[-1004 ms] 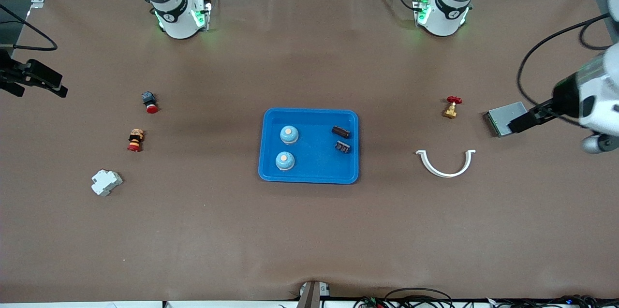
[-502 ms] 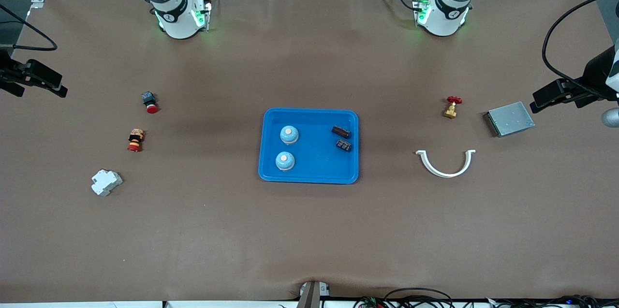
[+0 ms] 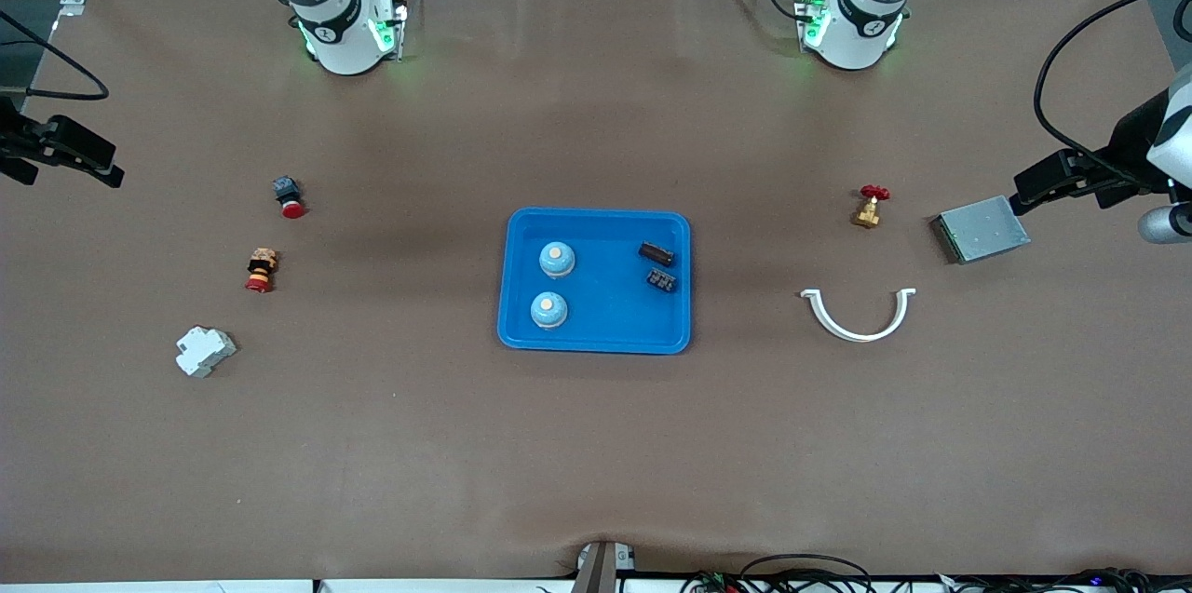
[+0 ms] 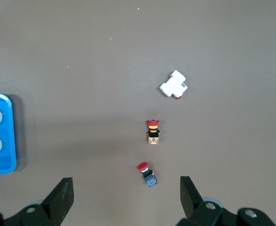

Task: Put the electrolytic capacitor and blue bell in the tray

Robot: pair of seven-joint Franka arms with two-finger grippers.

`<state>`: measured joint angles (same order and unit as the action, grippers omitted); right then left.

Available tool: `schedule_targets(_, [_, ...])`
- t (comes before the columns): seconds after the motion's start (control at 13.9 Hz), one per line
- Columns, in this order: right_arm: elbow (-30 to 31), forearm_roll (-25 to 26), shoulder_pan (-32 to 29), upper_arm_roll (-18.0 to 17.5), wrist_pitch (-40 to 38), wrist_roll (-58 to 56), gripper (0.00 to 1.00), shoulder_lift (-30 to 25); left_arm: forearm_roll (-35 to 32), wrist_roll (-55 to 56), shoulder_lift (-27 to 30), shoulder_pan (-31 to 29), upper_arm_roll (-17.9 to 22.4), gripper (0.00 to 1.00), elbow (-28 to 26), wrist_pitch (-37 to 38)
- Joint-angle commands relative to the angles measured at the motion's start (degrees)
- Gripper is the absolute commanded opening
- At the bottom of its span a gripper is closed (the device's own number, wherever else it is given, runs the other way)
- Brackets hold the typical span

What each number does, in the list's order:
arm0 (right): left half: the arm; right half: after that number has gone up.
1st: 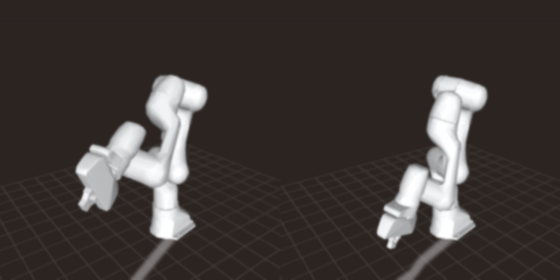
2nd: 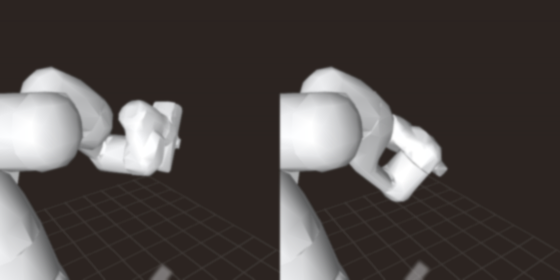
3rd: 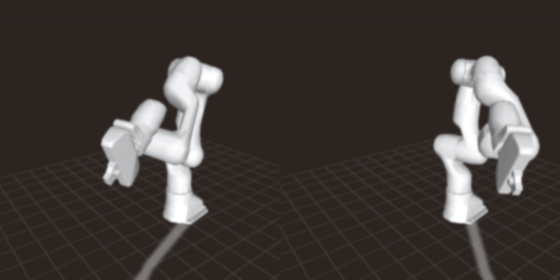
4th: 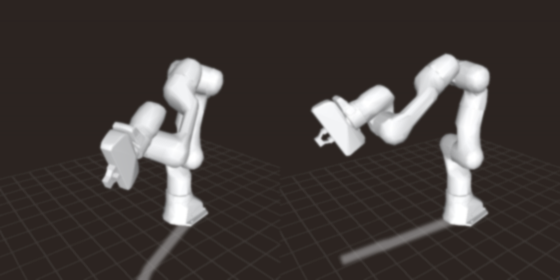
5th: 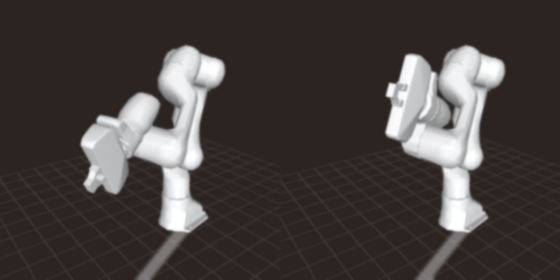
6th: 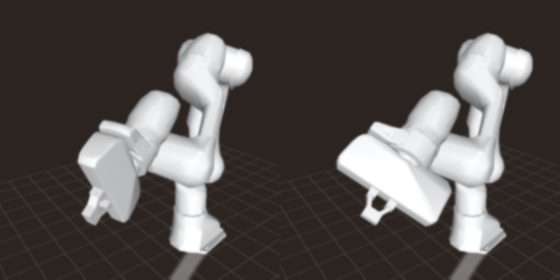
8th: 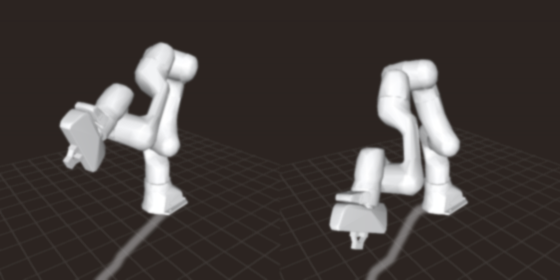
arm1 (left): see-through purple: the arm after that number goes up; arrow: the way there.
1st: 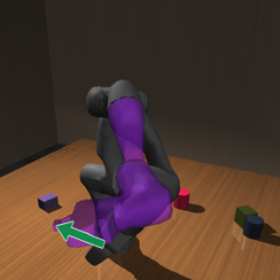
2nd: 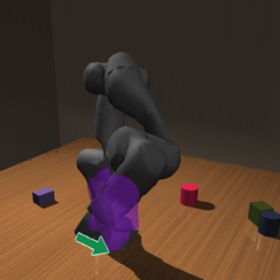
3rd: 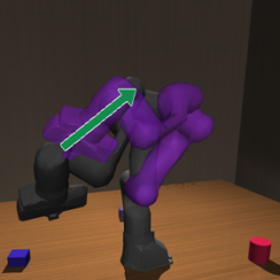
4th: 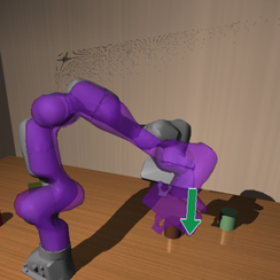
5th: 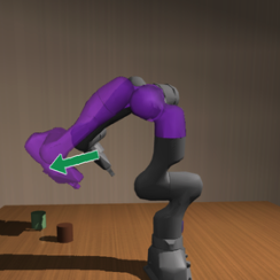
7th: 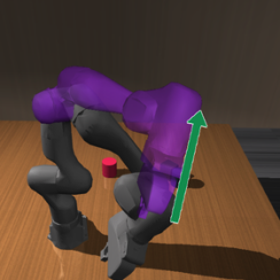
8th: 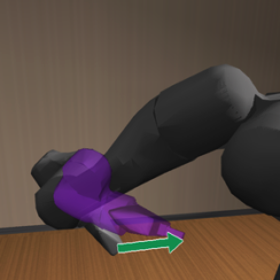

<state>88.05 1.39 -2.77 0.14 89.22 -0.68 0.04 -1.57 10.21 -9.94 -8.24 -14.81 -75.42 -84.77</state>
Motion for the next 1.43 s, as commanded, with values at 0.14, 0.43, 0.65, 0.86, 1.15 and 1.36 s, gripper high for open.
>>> schedule_targets(0.14, [1.2, -1.8, -0.7, -0.5, 0.1, 0.1, 1.00, -1.3, 1.0, -1.2, 1.2, 5.2, 4.6, 1.00, -0.5, 0.3])
schedule_targets(0.43, [1.2, -3.1, -0.8, -0.5, 0.2, 1.0, 1.00, -1.3, 1.0, -1.2, 1.2, 5.9, 4.9, 1.00, -0.6, 0.3])
schedule_targets(0.65, [1.3, -4.5, -0.9, -0.4, 0.0, 2.3, 1.00, -1.3, 1.0, -1.1, 1.3, 6.9, 5.9, 1.00, -0.9, 0.3])
schedule_targets(0.86, [1.7, -4.5, -0.9, -0.4, 0.1, 2.4, 1.00, -1.3, 1.2, -1.3, 1.3, 9.0, 9.1, 1.00, -1.7, 0.4])
schedule_targets(1.15, [1.9, -4.5, -0.9, -0.3, 0.0, 2.3, 1.00, -1.4, 1.3, -1.4, 1.3, 8.8, 9.4, 1.00, -4.7, -0.1])
schedule_targets(1.36, [2.2, -4.5, -0.9, -0.3, 0.0, 2.3, 1.00, -1.4, 1.4, -2.8, 1.9, 8.8, 10.2, 1.00, -5.9, -1.5])
